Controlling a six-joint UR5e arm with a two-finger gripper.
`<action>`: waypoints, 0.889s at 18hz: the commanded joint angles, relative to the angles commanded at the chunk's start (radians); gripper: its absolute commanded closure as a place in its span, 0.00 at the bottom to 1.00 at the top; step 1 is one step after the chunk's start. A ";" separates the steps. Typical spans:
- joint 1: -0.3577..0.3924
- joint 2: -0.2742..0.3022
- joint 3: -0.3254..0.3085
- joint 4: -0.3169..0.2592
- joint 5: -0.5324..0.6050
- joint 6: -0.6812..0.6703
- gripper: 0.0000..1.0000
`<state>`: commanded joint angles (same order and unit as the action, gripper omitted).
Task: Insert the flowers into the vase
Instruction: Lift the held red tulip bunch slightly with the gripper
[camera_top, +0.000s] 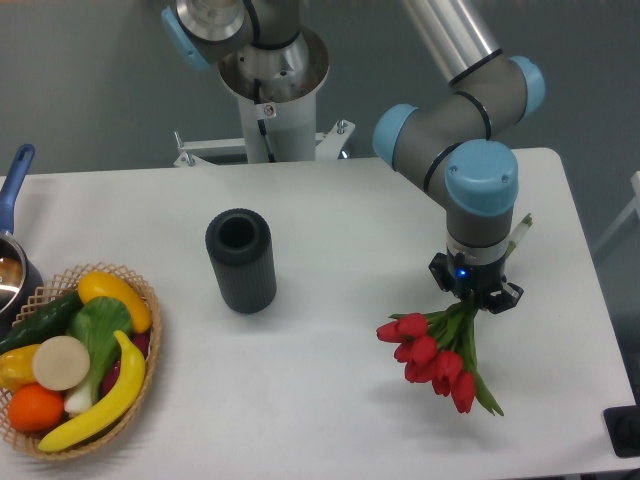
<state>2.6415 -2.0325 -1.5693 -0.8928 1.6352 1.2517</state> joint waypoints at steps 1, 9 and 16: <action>-0.005 -0.002 0.008 -0.001 -0.002 0.000 1.00; -0.023 0.018 0.028 0.011 -0.124 -0.064 1.00; -0.012 0.093 0.022 0.034 -0.506 -0.146 1.00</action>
<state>2.6292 -1.9390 -1.5478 -0.8590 1.1297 1.1060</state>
